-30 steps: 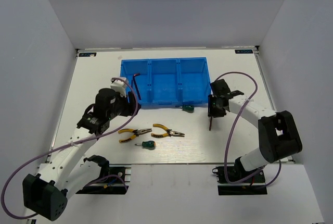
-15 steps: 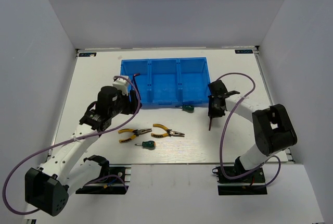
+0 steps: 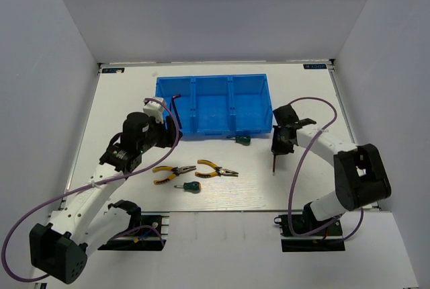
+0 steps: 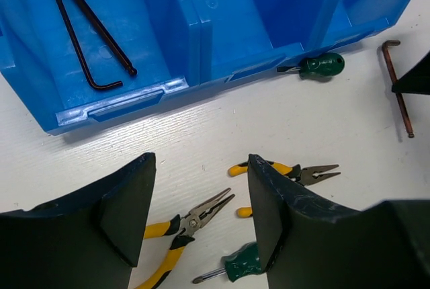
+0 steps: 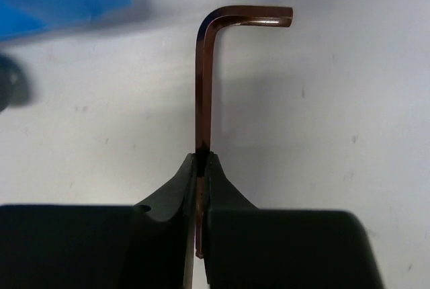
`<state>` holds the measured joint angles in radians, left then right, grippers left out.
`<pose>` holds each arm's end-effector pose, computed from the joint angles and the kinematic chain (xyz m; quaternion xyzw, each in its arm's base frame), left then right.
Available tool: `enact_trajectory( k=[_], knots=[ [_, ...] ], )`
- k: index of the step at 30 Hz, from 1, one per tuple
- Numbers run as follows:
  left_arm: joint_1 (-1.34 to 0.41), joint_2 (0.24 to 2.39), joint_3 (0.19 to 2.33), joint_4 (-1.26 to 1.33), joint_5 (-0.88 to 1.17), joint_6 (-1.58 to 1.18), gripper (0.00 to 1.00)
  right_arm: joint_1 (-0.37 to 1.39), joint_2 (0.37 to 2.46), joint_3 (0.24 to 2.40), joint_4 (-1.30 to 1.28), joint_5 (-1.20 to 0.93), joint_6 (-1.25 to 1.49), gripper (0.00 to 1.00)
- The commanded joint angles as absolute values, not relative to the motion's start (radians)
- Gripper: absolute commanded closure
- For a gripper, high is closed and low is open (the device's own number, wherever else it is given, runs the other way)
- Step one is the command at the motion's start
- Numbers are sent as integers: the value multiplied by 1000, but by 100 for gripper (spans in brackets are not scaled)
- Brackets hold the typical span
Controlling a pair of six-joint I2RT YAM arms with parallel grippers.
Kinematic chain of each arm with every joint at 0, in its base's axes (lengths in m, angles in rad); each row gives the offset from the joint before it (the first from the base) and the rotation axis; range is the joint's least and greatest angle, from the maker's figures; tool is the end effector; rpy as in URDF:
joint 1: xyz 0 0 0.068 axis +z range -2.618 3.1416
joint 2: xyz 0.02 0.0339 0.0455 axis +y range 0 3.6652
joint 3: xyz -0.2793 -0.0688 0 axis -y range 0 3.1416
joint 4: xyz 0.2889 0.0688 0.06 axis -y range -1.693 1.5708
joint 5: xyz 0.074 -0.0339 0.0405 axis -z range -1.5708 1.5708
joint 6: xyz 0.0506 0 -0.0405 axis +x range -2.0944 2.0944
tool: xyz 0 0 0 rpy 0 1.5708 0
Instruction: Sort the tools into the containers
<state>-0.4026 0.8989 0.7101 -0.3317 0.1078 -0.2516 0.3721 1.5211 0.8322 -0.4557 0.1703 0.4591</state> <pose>0.2270 -0.1026 0.2750 0.0921 0.8595 -0.2050 0.4591 0.2998 0.1078 0.1423 0.0603 0.9721 0.0090 0.2263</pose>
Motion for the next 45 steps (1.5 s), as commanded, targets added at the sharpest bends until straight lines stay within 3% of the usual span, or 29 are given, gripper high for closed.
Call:
enact_trajectory(
  k=[1,7,10,16,22,26,29,34,38,45],
  knots=[
    [-407,877,739,-331,100,-242,33,357,1399,870,-580,103,558,100],
    [-407,868,749,-331,100,-233,33,347,1351,930,-660,11,667,100],
    [-407,859,749,-341,91,-233,33,359,1348,936,-631,-107,611,100],
    [-407,813,749,-370,72,-222,33,437,1266,940,-493,-109,485,100],
    [-407,802,749,-370,63,-213,33,538,1310,1047,-345,-204,309,100],
    [-407,793,749,-379,40,-213,33,612,1528,1215,-367,-376,160,100],
    [-407,784,758,-391,15,-213,33,640,1700,1463,-452,-425,80,100],
    [-407,736,758,-413,-37,-224,33,684,1894,1664,-495,-417,-67,100],
    [-407,724,749,-413,-46,-233,33,699,2081,2029,-612,-426,-68,100],
    [-407,724,749,-422,-55,-242,33,753,2173,2147,-523,-431,-20,100]
  ],
)
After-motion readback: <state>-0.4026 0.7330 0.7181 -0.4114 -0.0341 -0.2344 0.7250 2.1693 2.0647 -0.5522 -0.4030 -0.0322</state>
